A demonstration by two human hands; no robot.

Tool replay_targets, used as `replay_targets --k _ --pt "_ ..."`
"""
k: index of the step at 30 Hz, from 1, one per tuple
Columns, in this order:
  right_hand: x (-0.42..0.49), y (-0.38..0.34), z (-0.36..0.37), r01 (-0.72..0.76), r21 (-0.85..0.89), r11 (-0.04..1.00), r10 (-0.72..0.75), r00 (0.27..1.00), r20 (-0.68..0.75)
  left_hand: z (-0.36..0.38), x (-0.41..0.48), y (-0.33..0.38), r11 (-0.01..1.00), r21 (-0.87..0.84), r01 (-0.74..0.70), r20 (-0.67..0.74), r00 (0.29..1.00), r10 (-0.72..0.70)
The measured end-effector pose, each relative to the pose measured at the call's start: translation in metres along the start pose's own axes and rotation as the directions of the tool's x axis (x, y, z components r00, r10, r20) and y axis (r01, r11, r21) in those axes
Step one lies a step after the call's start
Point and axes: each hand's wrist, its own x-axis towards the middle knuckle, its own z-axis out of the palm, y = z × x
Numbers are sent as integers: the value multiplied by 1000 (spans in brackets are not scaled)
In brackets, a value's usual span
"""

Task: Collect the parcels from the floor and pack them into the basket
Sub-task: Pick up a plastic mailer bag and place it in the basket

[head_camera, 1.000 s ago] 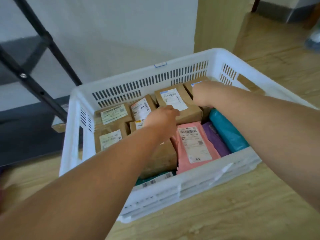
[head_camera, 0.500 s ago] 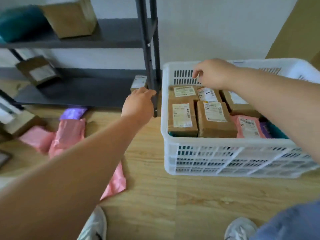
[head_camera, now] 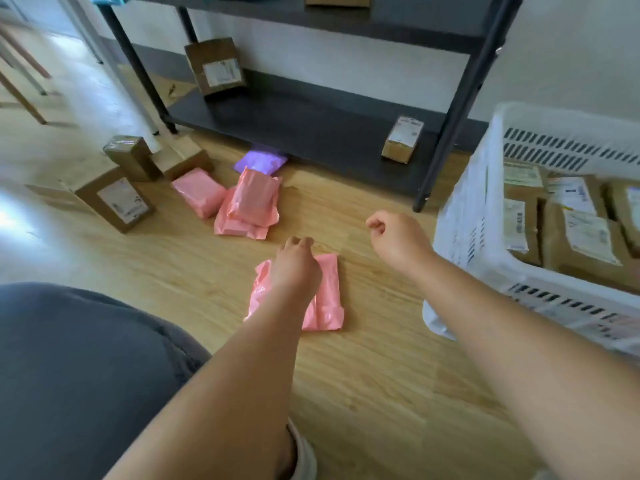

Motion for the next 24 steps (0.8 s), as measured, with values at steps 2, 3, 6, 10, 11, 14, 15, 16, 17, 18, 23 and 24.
replay_targets --k 2,3,6,10,11,14,15,16,17,18,23,24 --pt "-2 1 34 -42 -47 998 46 995 84 6 -1 -20 998 6 65 29 997 -65" --pt "-4 3 46 -56 -71 996 64 990 122 10 -3 -30 996 26 84 42 995 -85" --pt "-4 3 79 -47 -130 990 75 973 217 24 -4 -67 985 105 140 87 985 -149" --pt "-5 2 113 98 -263 960 -9 947 322 44 -9 -106 970 142 195 164 962 -218" --pt "-6 2 122 143 -294 945 -32 935 353 50 -10 -115 969 153 193 182 958 -220" --pt "-4 0 148 260 -339 904 -84 885 457 66 -10 -138 968 176 177 233 948 -215" --pt "-3 0 156 293 -343 892 -97 867 488 73 -9 -143 968 181 176 256 941 -219" --pt "-1 0 164 321 -344 883 -109 850 515 78 -8 -147 966 186 177 284 932 -225" --pt "-2 -1 170 344 -344 874 -117 835 538 83 -8 -148 966 191 175 316 921 -229" --pt "-2 0 176 361 -347 866 -115 818 563 86 -8 -149 965 200 168 342 911 -230" --pt "0 2 198 377 -377 846 -59 768 637 101 -1 -150 958 185 219 331 904 -271" --pt "0 3 200 370 -373 851 -51 766 641 103 -1 -150 959 192 209 316 912 -262"
